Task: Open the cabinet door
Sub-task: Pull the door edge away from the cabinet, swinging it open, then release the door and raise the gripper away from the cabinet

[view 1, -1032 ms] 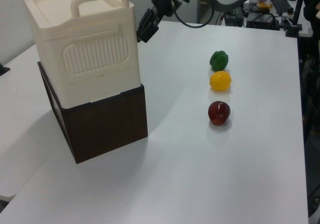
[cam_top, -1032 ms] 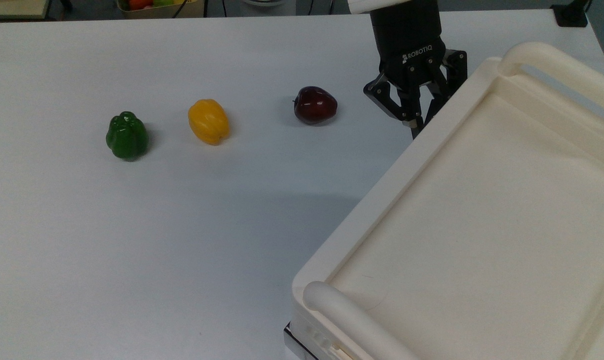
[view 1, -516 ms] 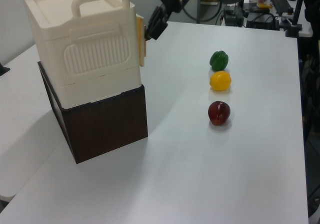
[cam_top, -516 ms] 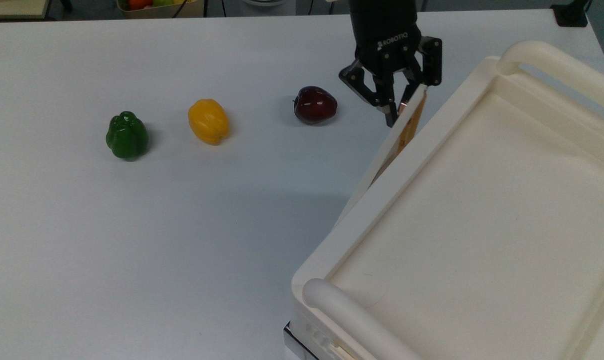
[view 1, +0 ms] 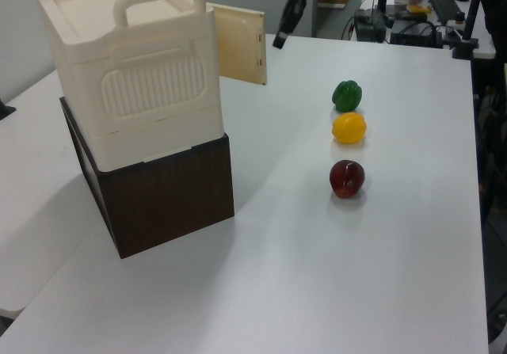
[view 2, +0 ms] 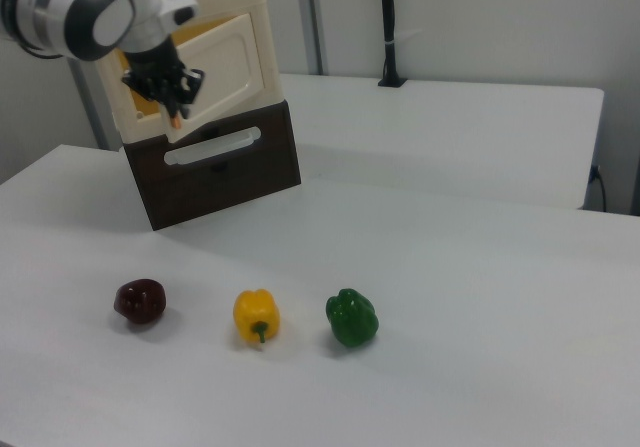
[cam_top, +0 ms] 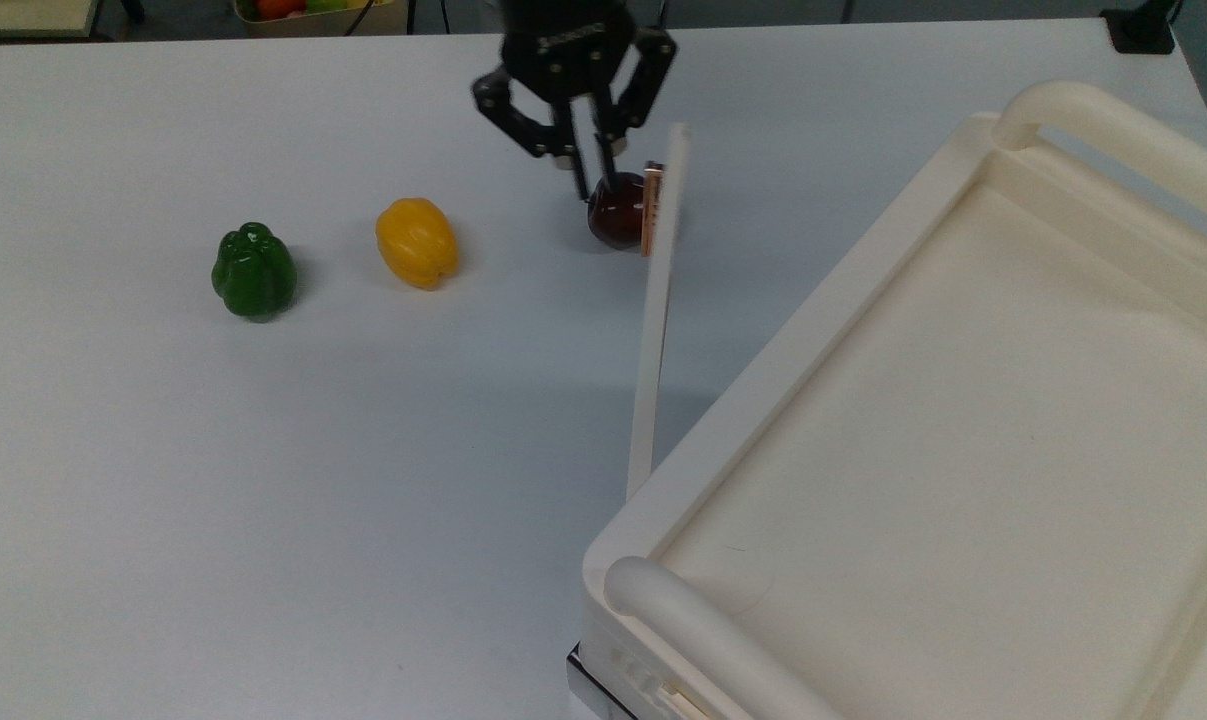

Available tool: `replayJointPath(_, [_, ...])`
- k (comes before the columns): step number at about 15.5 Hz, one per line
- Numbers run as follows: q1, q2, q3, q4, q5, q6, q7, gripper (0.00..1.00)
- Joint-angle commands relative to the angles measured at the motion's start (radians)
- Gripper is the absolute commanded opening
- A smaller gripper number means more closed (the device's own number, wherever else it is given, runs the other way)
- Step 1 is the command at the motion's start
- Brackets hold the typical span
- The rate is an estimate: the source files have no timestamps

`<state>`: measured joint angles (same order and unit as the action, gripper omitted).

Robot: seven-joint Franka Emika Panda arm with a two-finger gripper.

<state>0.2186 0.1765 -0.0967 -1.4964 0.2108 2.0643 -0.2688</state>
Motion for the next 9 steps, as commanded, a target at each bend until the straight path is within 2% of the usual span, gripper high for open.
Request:
replayJointPath(1, [-0.018, -0.032, -0.096, -0.036, 0.015, -0.067, 0.011, 0.37])
replayJointPath(3, [-0.047, -0.026, -0.129, -0.036, 0.001, -0.096, 0.017, 0.50])
replayJointPath(6, [-0.094, -0.022, -0.161, -0.038, -0.043, -0.156, 0.020, 0.57])
replayJointPath(7, [-0.111, -0.025, -0.162, -0.036, -0.059, -0.189, 0.028, 0.63])
replayJointPath(8, [-0.133, -0.031, -0.162, -0.033, -0.074, -0.229, 0.046, 0.71])
replayJointPath(9, [-0.146, -0.035, -0.161, -0.033, -0.103, -0.280, 0.081, 0.87])
